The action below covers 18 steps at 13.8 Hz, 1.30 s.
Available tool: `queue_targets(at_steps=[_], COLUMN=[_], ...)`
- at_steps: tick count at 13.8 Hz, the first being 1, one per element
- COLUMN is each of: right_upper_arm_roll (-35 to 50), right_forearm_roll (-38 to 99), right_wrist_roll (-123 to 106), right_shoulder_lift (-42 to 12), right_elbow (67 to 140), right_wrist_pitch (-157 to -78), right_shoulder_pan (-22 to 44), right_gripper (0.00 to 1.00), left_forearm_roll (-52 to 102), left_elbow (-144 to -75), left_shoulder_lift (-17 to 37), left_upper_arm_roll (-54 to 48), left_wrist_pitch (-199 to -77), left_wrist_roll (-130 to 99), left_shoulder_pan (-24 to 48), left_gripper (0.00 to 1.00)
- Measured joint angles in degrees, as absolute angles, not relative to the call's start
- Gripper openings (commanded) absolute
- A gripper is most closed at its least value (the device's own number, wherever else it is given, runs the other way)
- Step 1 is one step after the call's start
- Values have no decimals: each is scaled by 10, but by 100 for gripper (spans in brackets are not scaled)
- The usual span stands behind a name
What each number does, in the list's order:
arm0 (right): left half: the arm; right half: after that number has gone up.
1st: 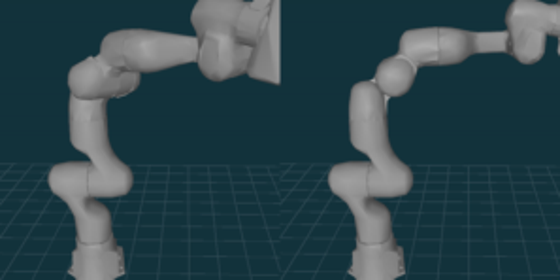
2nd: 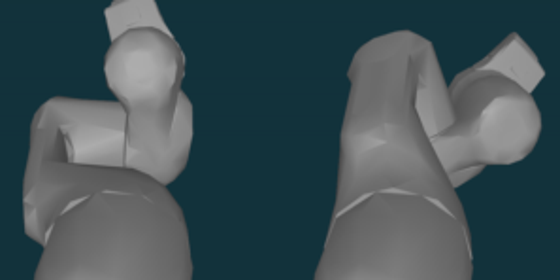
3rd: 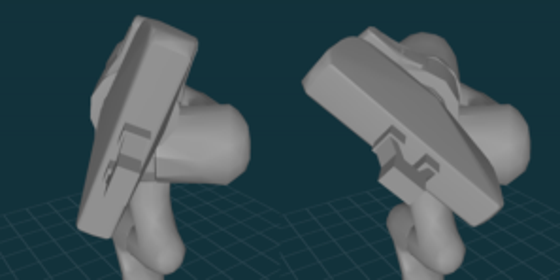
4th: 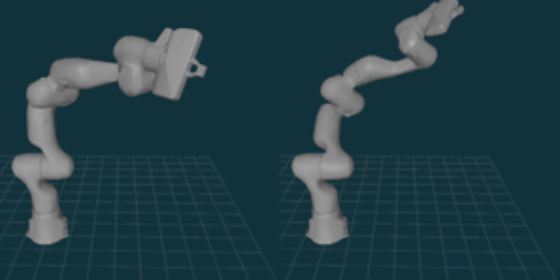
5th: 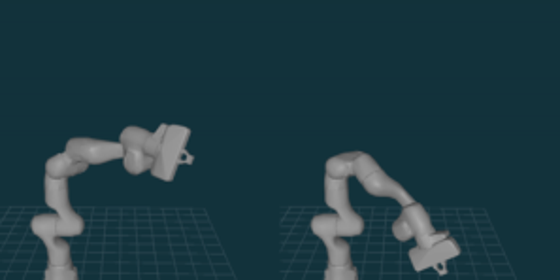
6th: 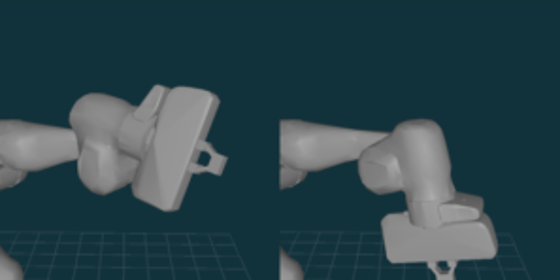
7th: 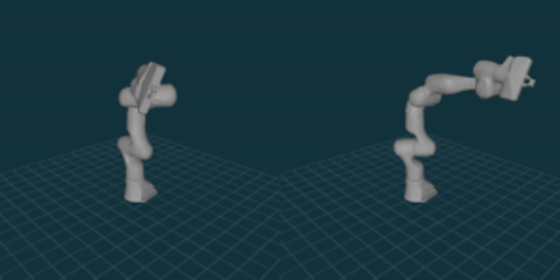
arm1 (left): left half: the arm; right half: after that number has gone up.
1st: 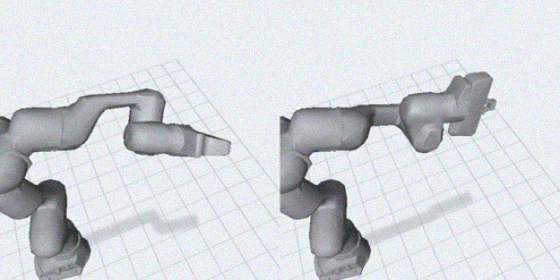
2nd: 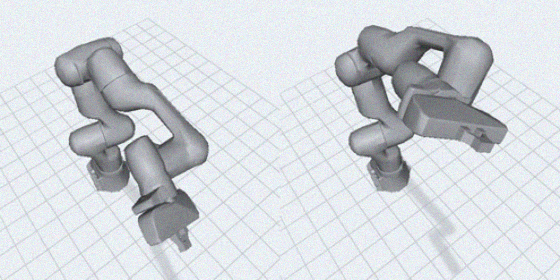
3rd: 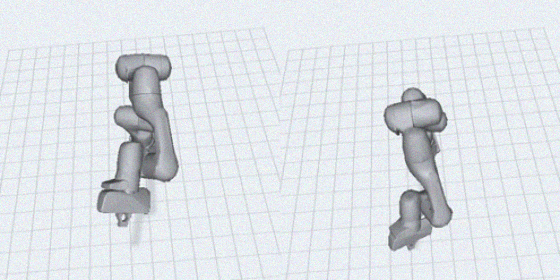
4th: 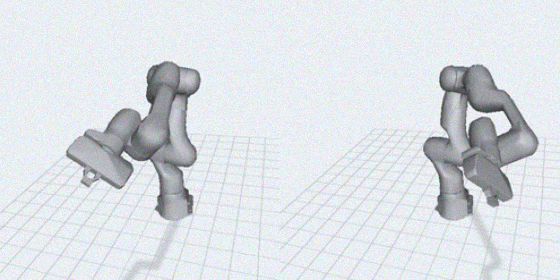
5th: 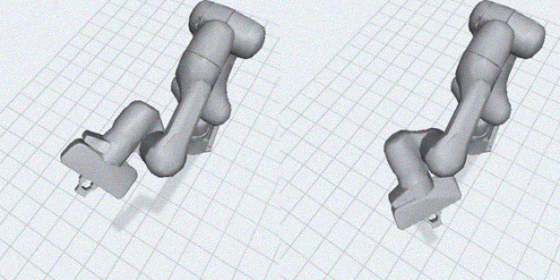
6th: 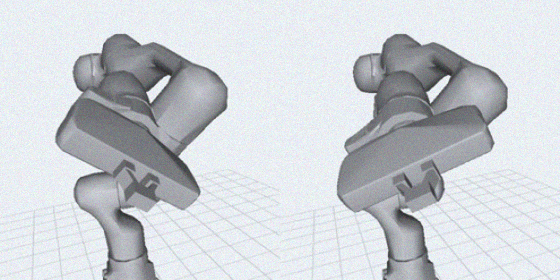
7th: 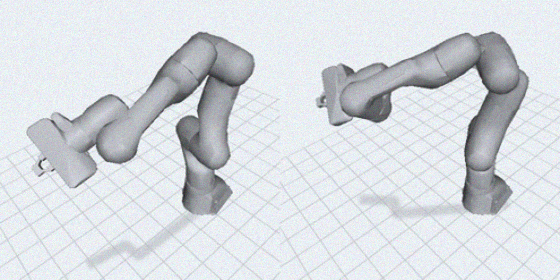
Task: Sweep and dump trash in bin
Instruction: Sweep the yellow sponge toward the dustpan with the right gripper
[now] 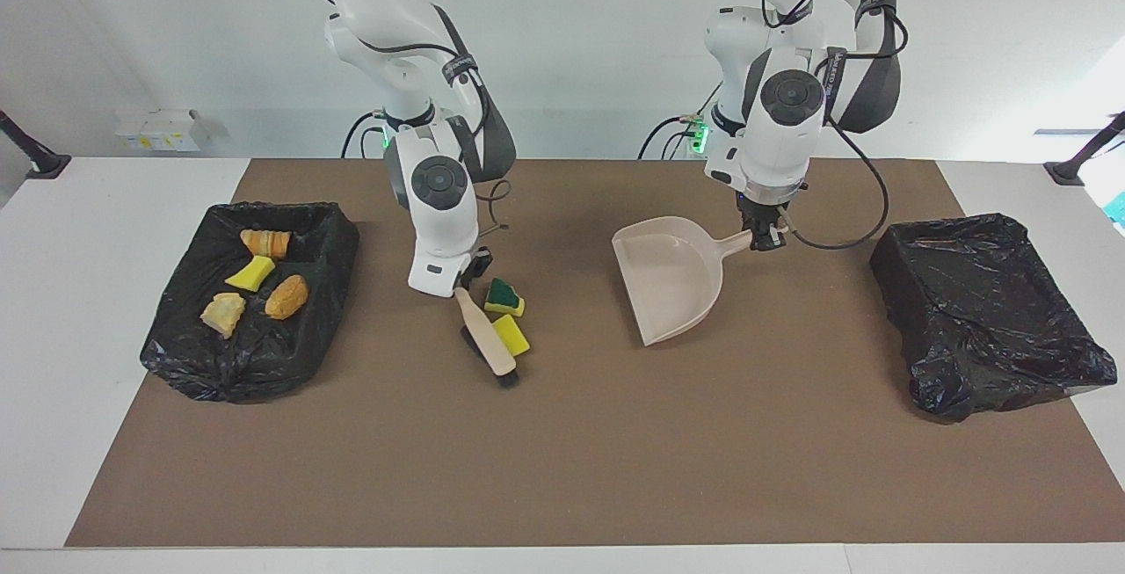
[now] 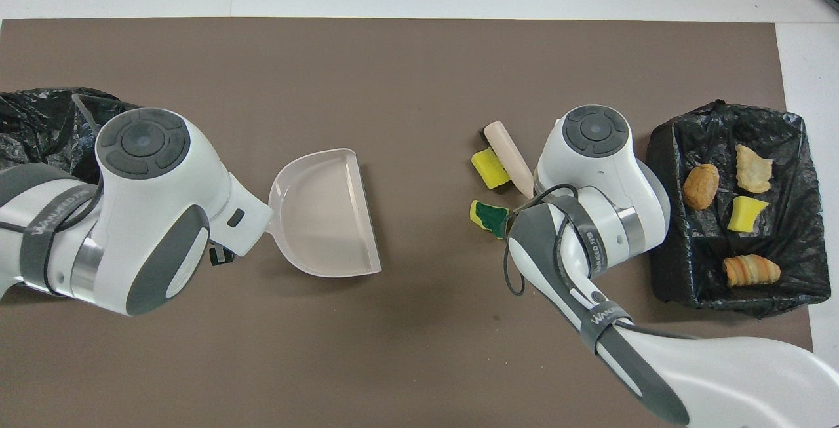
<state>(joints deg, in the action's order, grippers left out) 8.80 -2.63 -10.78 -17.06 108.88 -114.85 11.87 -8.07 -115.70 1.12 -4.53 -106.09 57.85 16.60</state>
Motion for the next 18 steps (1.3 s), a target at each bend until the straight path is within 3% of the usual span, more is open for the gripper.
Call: queue_targets(at_steps=[4, 7, 12, 16, 18], right_upper_arm_roll=[115, 108, 98, 97, 98], right_forearm_roll=[15, 39, 36, 35, 35], right_wrist_roll=[-127, -124, -110, -104, -99], right_shoulder_lift=[-164, -138, -88, -43, 2], right_elbow=[1082, 1060, 1071, 1165, 1249], right_wrist_pitch=[-1135, -1070, -986, -996, -1047], right_shoulder_pan=[119, 105, 12, -43, -45], right_gripper=[0, 0, 0, 0, 0], left_forearm_roll=[-81, -81, -81, -81, -81], left_elbow=[-1181, -1187, -1190, -1208, -1213], left_shoulder_lift=[12, 20, 37, 38, 38], left_upper_arm_roll=[-50, -48, -47, -47, -46], left_wrist_pitch=[-1107, -1135, -1143, -1164, -1169], left_wrist_roll=[581, 582, 585, 587, 587], left_shoulder_pan=[166, 165, 160, 154, 152], left_gripper=[0, 0, 0, 0, 0])
